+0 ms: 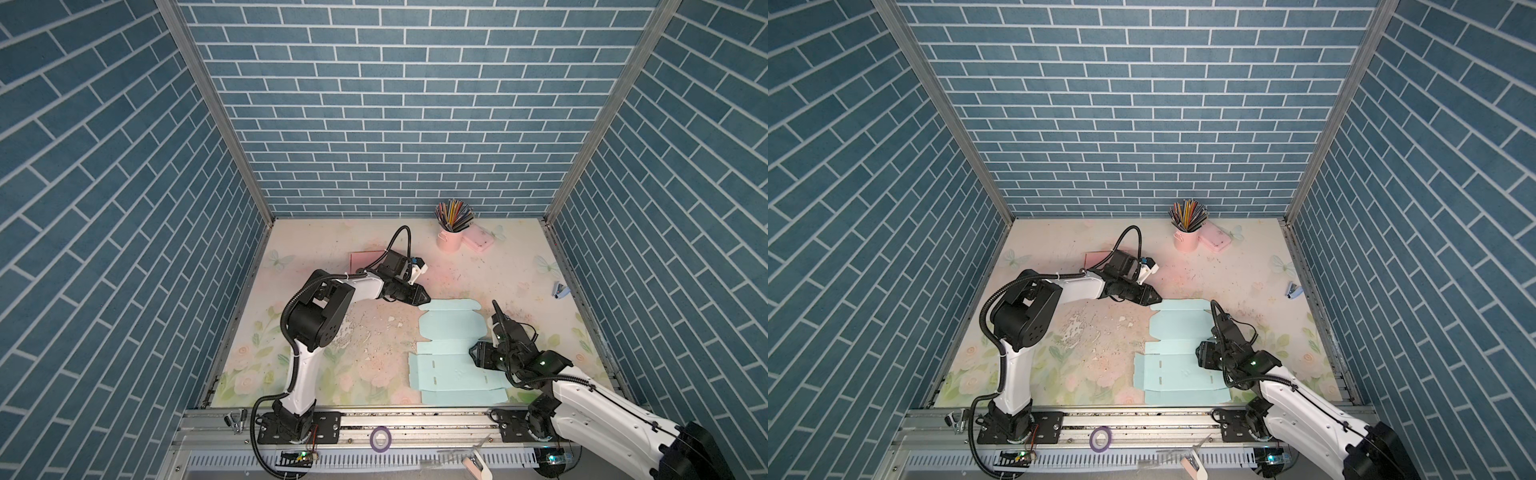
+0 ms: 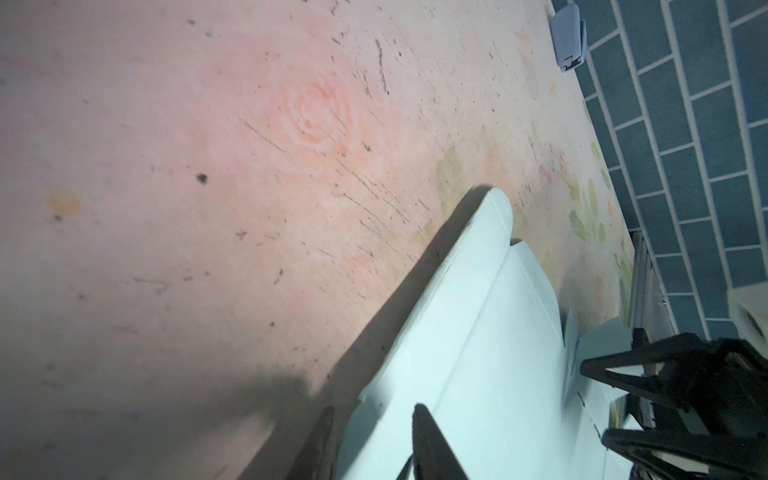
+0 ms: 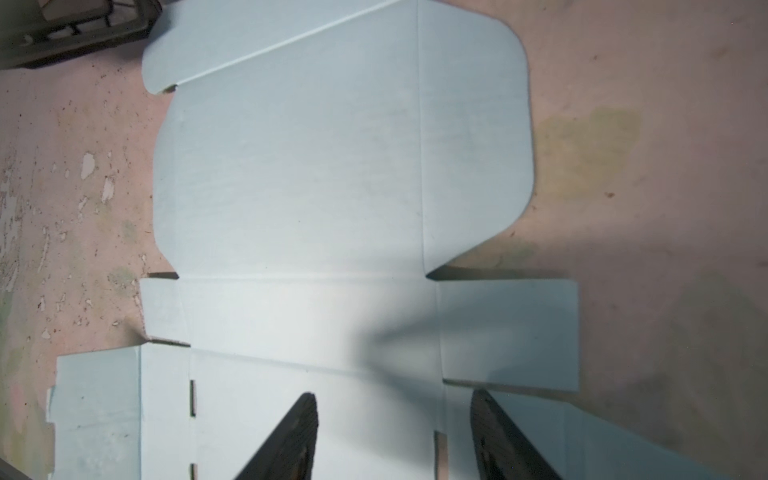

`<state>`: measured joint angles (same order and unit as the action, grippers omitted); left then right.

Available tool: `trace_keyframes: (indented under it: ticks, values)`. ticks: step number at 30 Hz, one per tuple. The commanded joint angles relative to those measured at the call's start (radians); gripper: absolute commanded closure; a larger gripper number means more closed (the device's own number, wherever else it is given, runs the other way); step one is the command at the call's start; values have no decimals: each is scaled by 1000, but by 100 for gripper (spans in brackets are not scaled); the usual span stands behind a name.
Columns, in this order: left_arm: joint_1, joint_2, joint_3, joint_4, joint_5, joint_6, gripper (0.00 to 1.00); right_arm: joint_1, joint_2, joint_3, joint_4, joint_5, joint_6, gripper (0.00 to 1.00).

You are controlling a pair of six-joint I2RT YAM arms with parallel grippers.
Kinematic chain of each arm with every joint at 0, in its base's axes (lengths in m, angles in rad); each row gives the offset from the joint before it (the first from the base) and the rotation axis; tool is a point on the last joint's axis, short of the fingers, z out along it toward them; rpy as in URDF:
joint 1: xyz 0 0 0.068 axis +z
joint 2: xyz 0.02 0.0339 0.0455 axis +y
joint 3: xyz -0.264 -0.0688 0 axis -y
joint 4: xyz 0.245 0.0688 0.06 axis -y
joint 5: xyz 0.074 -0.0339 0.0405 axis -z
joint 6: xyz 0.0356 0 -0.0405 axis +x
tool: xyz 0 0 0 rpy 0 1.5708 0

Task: Fold the paper box

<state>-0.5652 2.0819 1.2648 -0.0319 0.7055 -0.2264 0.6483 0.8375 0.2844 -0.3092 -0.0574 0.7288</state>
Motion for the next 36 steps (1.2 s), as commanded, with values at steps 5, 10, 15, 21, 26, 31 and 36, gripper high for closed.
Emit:
trace_keyframes:
  ticks: [5, 10, 15, 21, 26, 31, 36]
  values:
    - [4, -72, -81, 41, 26, -18, 69, 5, 96, 16, 94, -7, 13, 39]
    - [21, -113, -99, 27, -8, -27, 70, 5, 182, 46, 142, -1, -18, 39]
    - [73, -193, -177, 73, -25, -77, 70, 5, 327, 103, 222, -8, -56, 40]
    - [128, -325, -300, 91, -76, -107, 70, 5, 543, 218, 326, -57, -105, 40]
    - [165, -418, -393, 92, -132, -105, 69, 5, 681, 357, 319, -62, -176, 41]
    - [192, -418, -412, 65, -216, -93, 66, 10, 765, 480, 291, -82, -241, 42]
    - [196, -431, -414, 60, -260, -80, 55, 37, 688, 560, 200, -37, -300, 42]
